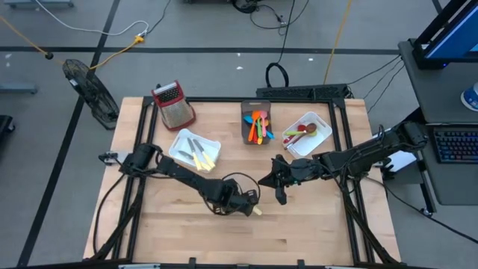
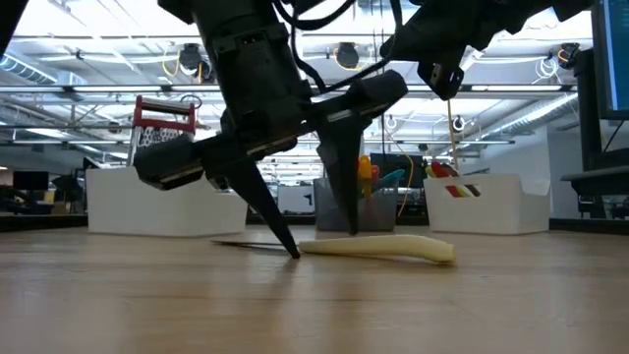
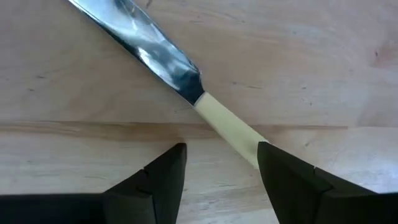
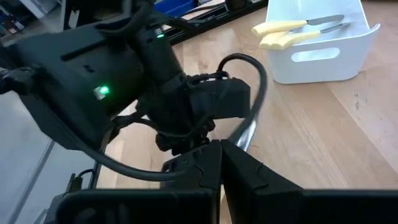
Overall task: Pick & Place Kitchen Items
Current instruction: Put the yellow knife into the left white bin
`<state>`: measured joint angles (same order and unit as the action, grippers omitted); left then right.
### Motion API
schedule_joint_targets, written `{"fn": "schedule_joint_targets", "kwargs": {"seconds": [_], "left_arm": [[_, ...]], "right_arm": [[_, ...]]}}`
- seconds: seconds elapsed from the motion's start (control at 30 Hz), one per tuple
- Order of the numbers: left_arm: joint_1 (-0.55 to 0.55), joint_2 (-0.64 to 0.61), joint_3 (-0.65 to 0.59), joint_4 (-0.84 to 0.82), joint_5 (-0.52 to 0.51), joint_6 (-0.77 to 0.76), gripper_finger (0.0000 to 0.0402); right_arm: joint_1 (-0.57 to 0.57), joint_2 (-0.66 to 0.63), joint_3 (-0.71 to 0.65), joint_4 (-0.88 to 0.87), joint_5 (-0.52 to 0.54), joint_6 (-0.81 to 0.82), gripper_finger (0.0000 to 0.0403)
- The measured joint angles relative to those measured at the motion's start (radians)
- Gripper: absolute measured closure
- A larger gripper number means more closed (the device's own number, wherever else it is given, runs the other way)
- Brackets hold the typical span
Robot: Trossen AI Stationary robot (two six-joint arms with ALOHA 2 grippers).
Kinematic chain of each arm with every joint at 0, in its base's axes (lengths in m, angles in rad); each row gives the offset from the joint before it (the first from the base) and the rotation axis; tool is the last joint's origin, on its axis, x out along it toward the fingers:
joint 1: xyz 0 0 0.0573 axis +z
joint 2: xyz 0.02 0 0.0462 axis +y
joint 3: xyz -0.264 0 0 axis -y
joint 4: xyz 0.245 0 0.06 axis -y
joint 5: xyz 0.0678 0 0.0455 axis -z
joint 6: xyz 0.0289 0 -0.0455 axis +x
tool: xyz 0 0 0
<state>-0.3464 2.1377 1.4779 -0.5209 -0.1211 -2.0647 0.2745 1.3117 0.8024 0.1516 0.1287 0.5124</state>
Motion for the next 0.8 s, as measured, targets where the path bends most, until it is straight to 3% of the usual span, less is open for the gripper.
{"fn": "schedule_joint_targets", "kwargs": {"seconds": [0.33, 0.6, 0.8], "left_arm": [[0.031, 0.035, 0.000, -0.008, 0.029, -0.009, 0.0193], [0.038, 0.030, -0.006, 0.090, -0.019, -0.023, 0.0192], [0.049, 0.031, -0.004, 0.062, -0.010, -0.047, 0.0192]], "right_arm": [[-0.001, 0.000, 0.000, 0.002, 0.000, -0.014, 0.0399], [-0.020, 0.000, 0.000, 0.001, 0.000, -0.031, 0.0399], [-0.039, 0.000, 0.000, 0.001, 0.000, -0.031, 0.0399]]}}
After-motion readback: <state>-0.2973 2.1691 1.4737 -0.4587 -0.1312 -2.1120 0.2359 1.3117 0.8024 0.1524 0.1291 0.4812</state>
